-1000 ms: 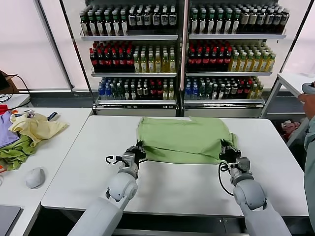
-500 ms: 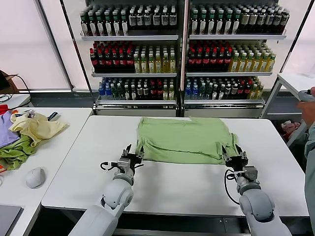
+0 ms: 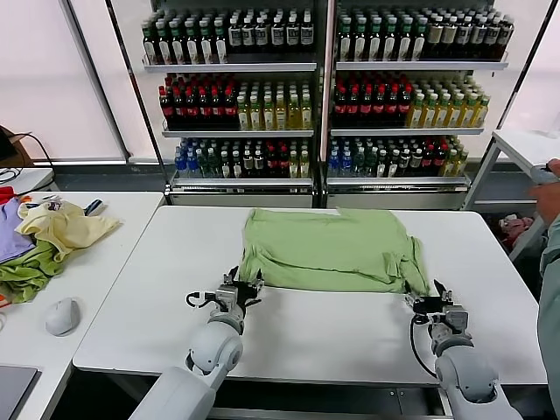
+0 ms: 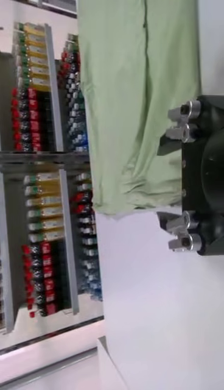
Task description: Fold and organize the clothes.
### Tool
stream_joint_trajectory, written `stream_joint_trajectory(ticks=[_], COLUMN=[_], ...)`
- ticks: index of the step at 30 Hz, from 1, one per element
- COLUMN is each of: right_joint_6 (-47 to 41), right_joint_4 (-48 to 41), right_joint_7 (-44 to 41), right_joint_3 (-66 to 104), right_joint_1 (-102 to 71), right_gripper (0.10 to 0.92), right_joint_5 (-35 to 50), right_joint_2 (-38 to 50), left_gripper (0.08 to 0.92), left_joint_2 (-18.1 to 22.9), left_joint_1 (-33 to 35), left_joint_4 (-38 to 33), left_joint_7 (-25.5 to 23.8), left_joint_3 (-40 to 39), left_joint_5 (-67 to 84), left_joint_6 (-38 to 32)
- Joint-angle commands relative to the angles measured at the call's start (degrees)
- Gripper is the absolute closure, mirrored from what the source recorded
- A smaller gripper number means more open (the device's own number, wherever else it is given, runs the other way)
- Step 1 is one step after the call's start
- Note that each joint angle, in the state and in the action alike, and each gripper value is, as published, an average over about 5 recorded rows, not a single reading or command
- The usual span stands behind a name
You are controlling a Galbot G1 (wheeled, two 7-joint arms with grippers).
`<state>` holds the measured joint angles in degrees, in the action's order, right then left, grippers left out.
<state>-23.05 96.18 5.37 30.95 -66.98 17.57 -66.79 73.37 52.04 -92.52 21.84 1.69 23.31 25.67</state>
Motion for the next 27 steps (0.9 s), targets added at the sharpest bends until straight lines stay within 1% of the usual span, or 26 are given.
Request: stream_joint_trajectory(ticks=[1, 9, 13, 15, 18, 23, 27], right_joint_6=[-2.07, -1.53, -1.01, -0.83, -0.65, -0.87, -1.37], right_joint_4=[-2.55, -2.74, -1.67, 0.1, 4.33, 11.36, 17.77], right_joint_7=[-0.09, -1.09, -1.41, -1.53, -1.76, -1.89, -1.83], right_joint_3=[-1.04, -1.49, -1.17, -0.62, 0.88, 3.37, 5.17], right_joint_1=[0.3, 0.42, -0.57, -1.92, -5.55, -12.38, -17.99], right_gripper=[0.517, 0.751, 0.843, 0.862, 0.868, 0.868, 0.868], right_joint_5=[1.16, 1.4, 1.4, 1.37, 1.25, 1.08, 0.8], right_joint_2=[0.03, 0.43, 0.74, 0.96, 1.26, 1.28, 0.94], left_gripper=[0.556, 0.79, 0.88, 0.897, 0.898, 0.898, 0.898], left_joint_2=[-0.13, -0.22, -0.37, -0.68, -1.43, -2.95, -3.32], left_joint_1=[0.02, -0.09, 0.78, 2.11, 5.18, 12.5, 17.93], left_joint_4=[0.85, 1.3, -0.36, -2.71, -7.53, -16.55, -21.62], left_joint_7=[0.0, -0.08, 0.24, 0.3, 0.1, 0.06, -0.19], left_joint_3=[-0.16, -0.07, 0.2, 0.57, 1.44, 2.51, 4.45], left_joint_5=[1.03, 2.04, 1.97, 1.88, 1.82, 1.29, 0.7], left_joint_6=[1.28, 2.53, 2.43, 2.2, 1.81, 1.0, 0.91])
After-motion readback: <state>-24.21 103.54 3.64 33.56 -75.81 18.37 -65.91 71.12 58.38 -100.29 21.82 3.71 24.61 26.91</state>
